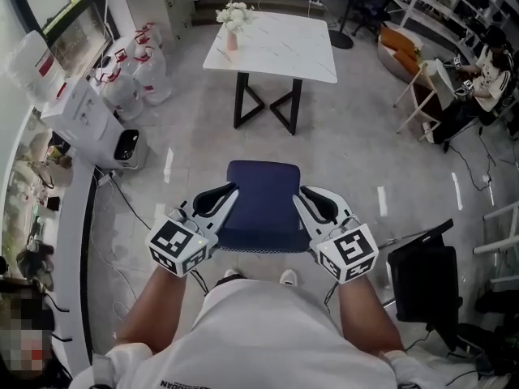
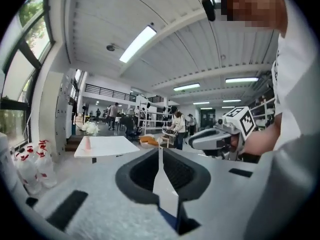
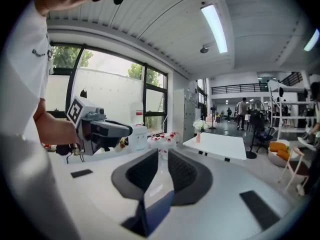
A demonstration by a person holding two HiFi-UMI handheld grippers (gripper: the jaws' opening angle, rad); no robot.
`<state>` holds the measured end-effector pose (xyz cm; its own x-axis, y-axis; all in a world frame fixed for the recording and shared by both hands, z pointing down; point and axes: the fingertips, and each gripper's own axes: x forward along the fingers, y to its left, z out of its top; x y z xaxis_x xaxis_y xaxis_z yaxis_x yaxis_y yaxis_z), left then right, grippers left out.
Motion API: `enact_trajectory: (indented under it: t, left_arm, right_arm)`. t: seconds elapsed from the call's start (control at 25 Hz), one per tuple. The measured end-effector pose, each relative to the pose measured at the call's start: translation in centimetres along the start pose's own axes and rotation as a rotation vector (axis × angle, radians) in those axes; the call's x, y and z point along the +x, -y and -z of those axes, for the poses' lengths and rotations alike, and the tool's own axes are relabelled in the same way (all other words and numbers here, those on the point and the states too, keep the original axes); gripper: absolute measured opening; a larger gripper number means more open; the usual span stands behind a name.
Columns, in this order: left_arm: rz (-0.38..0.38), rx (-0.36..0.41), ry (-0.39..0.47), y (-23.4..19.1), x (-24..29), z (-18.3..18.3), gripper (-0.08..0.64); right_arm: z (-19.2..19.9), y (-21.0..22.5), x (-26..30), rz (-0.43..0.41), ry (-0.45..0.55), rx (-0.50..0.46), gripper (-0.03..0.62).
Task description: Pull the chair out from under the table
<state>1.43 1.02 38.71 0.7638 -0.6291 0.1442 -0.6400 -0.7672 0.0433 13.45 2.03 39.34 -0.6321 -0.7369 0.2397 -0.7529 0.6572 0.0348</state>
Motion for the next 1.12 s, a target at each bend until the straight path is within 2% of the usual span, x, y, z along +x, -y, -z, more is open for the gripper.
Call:
enact_trajectory:
  t: [0.16, 0.44, 0.64, 0.76, 1.12]
  left_arm:
    - [-0.028, 0.001, 0.024, -0.6, -0.1, -1.1, 0.034]
    - [-0.014, 0.042, 0.033, 0.9, 0.0, -1.6, 0.008]
    - [-0.044, 0.041, 0.035, 0.7, -0.1, -1.7, 0.008]
    - [-0.062, 0.039, 0.04, 0.7, -0.1, -1.8, 0.008]
    - [-0.052, 0.053, 0.015, 1.2, 0.1, -1.0, 0.008]
  right_arm:
    - [-1.6, -0.2, -0.3, -0.014, 0.057, 0.044, 0.051]
    - [-3.1, 0.2, -1.3, -0.006, 0.139, 0.111, 0.006]
    - [-1.7, 0.6, -1.2, 0.018, 0.107, 0.172, 0.005]
    - [-1.1, 0.7, -1.4, 0.022, 0.091, 0.171, 0.005]
    - [-0.2, 0.4, -1.8, 0.031, 0.074, 0.166, 0.005]
